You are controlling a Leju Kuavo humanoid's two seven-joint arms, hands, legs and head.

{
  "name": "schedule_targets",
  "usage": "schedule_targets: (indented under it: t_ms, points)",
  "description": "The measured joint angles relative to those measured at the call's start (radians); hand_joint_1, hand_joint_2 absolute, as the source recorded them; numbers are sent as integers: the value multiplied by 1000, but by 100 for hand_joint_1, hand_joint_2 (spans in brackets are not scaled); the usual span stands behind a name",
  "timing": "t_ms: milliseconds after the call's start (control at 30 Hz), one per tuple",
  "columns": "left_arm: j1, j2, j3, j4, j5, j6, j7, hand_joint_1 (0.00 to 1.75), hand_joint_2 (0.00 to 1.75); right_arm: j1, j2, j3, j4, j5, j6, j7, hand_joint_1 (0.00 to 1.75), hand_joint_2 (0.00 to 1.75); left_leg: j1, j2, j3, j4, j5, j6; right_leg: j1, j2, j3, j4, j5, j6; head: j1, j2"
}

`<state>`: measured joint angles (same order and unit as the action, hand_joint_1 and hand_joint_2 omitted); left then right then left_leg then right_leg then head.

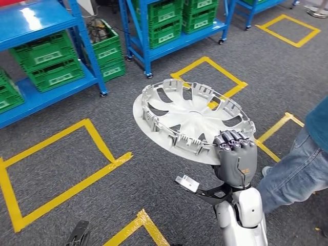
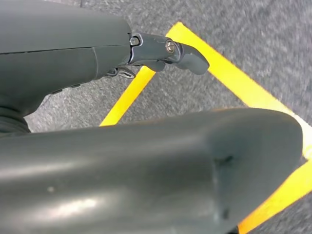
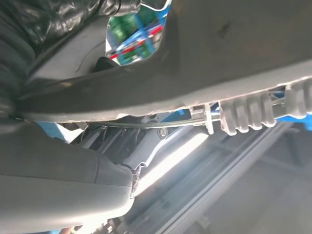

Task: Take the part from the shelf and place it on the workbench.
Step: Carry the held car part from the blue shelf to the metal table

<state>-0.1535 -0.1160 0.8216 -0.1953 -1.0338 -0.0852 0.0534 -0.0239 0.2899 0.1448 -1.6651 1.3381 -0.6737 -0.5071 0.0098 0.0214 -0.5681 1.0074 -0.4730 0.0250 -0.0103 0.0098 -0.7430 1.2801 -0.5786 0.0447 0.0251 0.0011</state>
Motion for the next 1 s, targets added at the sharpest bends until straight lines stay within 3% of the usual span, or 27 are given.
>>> schedule_targets:
  t_ms: [33,67,100,167,233,300,333,367,433,467,500,533,567,600,667,733,800,833,900,933,1000]
  points:
    - [1,0,0,0,1,-2,2,0,0,1,0,-2,0,2,0,1,175,175,0,15,0,0,-1,0,0,-5,-6,16,3,2,0,0]
    - [0,-1,-1,0,1,-3,3,0,0,1,0,-4,-1,5,0,2,175,175,0,29,1,0,-2,-1,-1,-10,7,-7,24,3,0,0]
    - [-1,-3,-1,0,1,-4,4,0,0,2,0,-7,-1,6,0,3,175,175,0,41,2,1,-3,-3,0,-20,38,-64,56,2,0,0]
    - [-4,-5,-2,0,2,-5,5,0,0,3,0,-10,-6,9,0,4,175,175,-4,61,5,4,-8,-10,6,-71,112,-197,100,-4,1,0]
    - [-4,-5,-3,0,5,-4,11,0,0,4,0,-12,-12,12,0,5,175,175,-11,82,7,8,-12,-19,15,-100,143,-255,107,-16,1,0]
    - [-6,-5,-4,0,8,4,30,0,0,7,0,-15,-19,15,0,5,175,175,-13,105,8,9,-14,-26,16,-76,140,-256,111,-29,1,0]
    - [-9,-5,-4,0,12,15,54,0,0,9,0,-17,-24,15,0,5,175,175,-11,100,8,14,-22,-30,14,-64,139,-257,114,-35,0,0]
    - [-11,-5,-3,0,17,29,87,0,0,10,1,-20,-29,15,0,5,175,175,-9,80,1,33,-38,-35,11,-51,138,-259,117,-41,-1,0]
    - [-9,-4,0,0,32,52,178,0,0,13,2,-23,-36,14,0,0,175,175,-4,20,-40,136,-97,-42,7,-26,137,-260,121,-51,-6,0]
    - [-3,-3,2,0,36,52,222,0,0,15,2,-24,-36,13,0,-6,175,175,-3,1,-72,208,-129,-43,7,-11,137,-260,122,-54,-8,0]
    - [4,-1,3,0,36,45,259,0,0,17,2,-26,-37,11,0,-12,175,175,-3,-8,-100,268,-149,-44,7,6,137,-260,122,-55,-9,0]
    - [11,1,4,0,33,36,285,0,0,21,2,-28,-37,8,0,-19,175,175,-3,-11,-115,298,-151,-43,8,23,137,-259,123,-56,-9,0]
    - [18,3,4,0,30,27,302,0,0,25,2,-30,-37,7,0,-24,175,175,-3,-13,-114,289,-132,-41,9,40,137,-258,124,-56,-9,0]
    - [22,6,4,0,25,21,312,0,0,29,2,-32,-38,6,0,-27,175,175,-3,-19,-95,241,-97,-37,9,55,137,-256,124,-55,-9,0]
    - [26,10,3,0,10,12,322,0,0,36,2,-35,-42,6,0,-29,175,175,0,-64,-38,104,-30,-28,9,81,134,-252,125,-51,-9,0]
    - [30,12,-1,0,-9,7,329,0,0,43,2,-40,-52,7,0,-29,175,175,1,-104,-7,28,-11,-25,5,103,125,-249,129,-40,-8,0]
    - [35,12,-6,0,-23,7,331,0,0,53,2,-47,-65,9,0,-29,175,175,-1,-97,-4,17,-12,-22,0,124,114,-251,135,-26,-9,0]
    - [37,11,-9,0,-28,7,330,0,0,61,2,-52,-73,8,0,-29,175,175,0,-84,-3,12,-9,-17,0,118,108,-250,133,-20,-8,0]
    - [39,8,-19,-1,-40,8,321,0,0,74,2,-63,-88,7,0,-30,175,175,4,-58,0,1,-2,-6,4,67,81,-206,101,-10,-1,0]
    - [40,7,-24,-2,-46,9,316,0,0,80,2,-68,-94,6,0,-31,175,175,4,-44,0,-1,0,-3,5,32,58,-154,70,-7,3,0]
    - [43,3,-32,-2,-54,9,309,0,0,88,2,-75,-102,3,0,-33,175,175,3,-14,-1,-1,-1,-1,2,2,1,-26,12,1,6,0]
